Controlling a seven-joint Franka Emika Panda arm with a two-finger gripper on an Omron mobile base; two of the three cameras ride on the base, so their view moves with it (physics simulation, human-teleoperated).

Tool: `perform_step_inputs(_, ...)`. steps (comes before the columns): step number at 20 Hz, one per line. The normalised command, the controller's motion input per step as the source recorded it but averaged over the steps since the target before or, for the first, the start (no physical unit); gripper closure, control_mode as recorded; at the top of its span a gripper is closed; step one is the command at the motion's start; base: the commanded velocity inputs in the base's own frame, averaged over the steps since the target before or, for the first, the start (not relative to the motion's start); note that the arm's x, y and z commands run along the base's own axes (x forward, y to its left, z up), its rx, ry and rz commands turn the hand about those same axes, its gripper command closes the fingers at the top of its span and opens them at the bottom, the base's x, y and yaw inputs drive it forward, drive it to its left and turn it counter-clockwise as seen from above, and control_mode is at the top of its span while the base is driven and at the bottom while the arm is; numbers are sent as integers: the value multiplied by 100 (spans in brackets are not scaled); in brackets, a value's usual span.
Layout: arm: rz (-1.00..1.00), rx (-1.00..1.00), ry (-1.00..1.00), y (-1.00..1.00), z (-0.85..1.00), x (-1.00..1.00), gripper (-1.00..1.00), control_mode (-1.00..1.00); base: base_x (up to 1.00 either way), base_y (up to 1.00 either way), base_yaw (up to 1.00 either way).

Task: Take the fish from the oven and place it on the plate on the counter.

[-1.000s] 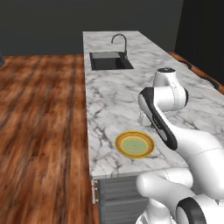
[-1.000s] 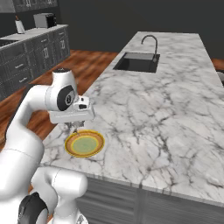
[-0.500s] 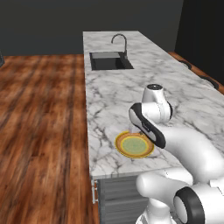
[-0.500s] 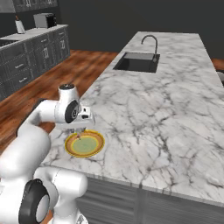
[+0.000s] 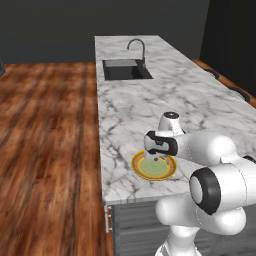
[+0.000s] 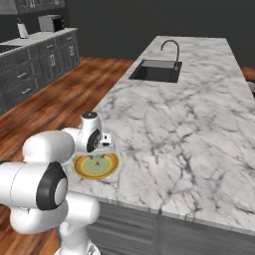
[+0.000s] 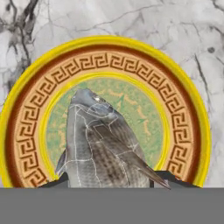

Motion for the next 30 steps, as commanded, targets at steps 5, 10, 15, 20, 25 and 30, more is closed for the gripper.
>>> perform_step_inputs(5, 0, 0, 14, 0, -4, 10, 100, -100, 0, 0, 0)
perform_step_inputs(10, 0, -1, 30, 0, -1, 11, 100, -100, 0, 0, 0)
perform_step_inputs(15, 0, 0, 10, 0, -10, 0, 100, -100, 0, 0, 0)
perform_step_inputs(20, 0, 0, 0, 0, -18, 0, 100, -100, 0, 0, 0)
perform_step_inputs(25, 0, 0, 0, 0, -26, 0, 100, -100, 0, 0, 0)
perform_step_inputs(30, 0, 0, -1, 0, -10, -2, 100, -100, 0, 0, 0)
